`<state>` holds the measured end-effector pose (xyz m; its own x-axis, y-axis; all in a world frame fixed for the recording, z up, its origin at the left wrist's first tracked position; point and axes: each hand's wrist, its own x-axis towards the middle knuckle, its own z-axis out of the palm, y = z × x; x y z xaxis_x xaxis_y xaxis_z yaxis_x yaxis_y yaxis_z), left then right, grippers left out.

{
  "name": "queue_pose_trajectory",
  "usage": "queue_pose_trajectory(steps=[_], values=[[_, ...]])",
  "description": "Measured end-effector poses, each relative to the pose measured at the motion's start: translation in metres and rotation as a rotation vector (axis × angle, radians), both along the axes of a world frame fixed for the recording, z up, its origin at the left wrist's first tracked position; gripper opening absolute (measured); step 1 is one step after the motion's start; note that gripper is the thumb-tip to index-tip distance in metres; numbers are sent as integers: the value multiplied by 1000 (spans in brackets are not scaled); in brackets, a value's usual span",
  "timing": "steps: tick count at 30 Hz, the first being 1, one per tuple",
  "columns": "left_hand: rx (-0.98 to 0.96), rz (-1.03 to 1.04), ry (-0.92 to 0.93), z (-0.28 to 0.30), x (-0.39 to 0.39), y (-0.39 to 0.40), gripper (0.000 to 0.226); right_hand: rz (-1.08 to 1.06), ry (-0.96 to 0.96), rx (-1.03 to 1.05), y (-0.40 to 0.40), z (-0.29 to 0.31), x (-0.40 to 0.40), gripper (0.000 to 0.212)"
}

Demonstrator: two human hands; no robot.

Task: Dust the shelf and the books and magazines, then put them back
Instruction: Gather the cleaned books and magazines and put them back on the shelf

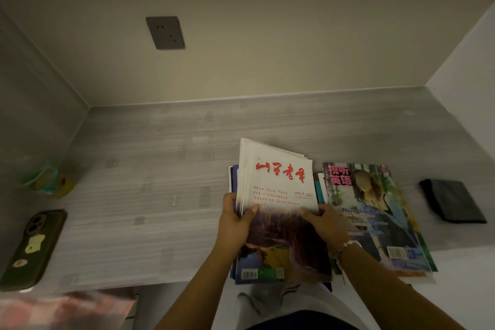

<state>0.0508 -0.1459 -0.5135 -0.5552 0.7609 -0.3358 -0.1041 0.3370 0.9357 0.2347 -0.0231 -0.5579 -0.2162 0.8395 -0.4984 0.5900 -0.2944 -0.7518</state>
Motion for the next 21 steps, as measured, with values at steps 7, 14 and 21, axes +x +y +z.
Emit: queue_pose_trajectory(steps=[7, 14, 21], values=[[112, -88, -35, 33, -15, 2, 30, -57, 519, -204, 10, 38, -11, 28], [172, -49, 0, 46, -29, 8, 35, -131, 636, 42, 24, 68, -25, 33], [173, -16, 173, 52, -46, 24, 33, -82, 569, 313, 29, 97, -32, 50]])
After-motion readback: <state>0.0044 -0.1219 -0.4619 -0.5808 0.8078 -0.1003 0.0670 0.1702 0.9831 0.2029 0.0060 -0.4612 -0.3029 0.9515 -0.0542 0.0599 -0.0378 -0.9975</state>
